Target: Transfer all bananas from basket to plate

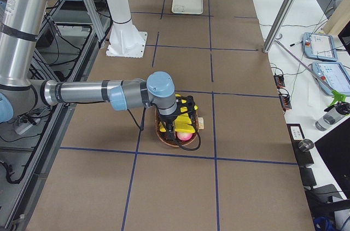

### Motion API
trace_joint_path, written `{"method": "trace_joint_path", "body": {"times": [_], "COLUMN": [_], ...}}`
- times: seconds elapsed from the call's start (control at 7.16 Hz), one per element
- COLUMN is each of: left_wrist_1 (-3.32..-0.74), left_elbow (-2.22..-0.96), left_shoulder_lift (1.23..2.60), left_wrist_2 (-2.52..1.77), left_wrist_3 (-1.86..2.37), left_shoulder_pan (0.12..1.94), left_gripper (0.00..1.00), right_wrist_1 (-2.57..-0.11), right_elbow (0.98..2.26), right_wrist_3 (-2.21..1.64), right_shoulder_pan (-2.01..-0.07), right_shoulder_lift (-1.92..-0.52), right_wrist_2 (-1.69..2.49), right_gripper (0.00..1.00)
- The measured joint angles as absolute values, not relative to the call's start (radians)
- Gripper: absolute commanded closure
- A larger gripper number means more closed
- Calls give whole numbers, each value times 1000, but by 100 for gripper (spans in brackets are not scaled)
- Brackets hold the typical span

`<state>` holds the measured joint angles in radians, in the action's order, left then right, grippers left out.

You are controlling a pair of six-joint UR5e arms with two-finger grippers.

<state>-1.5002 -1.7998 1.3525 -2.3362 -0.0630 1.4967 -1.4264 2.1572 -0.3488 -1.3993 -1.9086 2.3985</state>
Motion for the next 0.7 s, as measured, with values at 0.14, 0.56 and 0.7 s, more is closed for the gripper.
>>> {"method": "trace_joint_path", "body": {"times": [0.14,0.56,0.7], "left_wrist_1": [-1500,-1501,-1501], "left_elbow": [-1800,-1798,-1798], "left_shoulder_lift": [1353,1353,1354], "left_wrist_2": [-2336,-2336,-2336], "left_wrist_3": [-63,-62,-61], "left_shoulder_pan": [1496,1496,1496], "left_gripper": [0,0,0], "right_wrist_1": [-1426,-1392,-1339], "right_elbow": [2192,2259,2269], "right_wrist_3": [-414,-744,-917], "right_shoulder_pan": [-1349,-1081,-970], "right_shoulder_lift": [-1892,-1862,-1863], "right_wrist_2": [2402,2224,2126], "right_gripper": [1,2,2]}}
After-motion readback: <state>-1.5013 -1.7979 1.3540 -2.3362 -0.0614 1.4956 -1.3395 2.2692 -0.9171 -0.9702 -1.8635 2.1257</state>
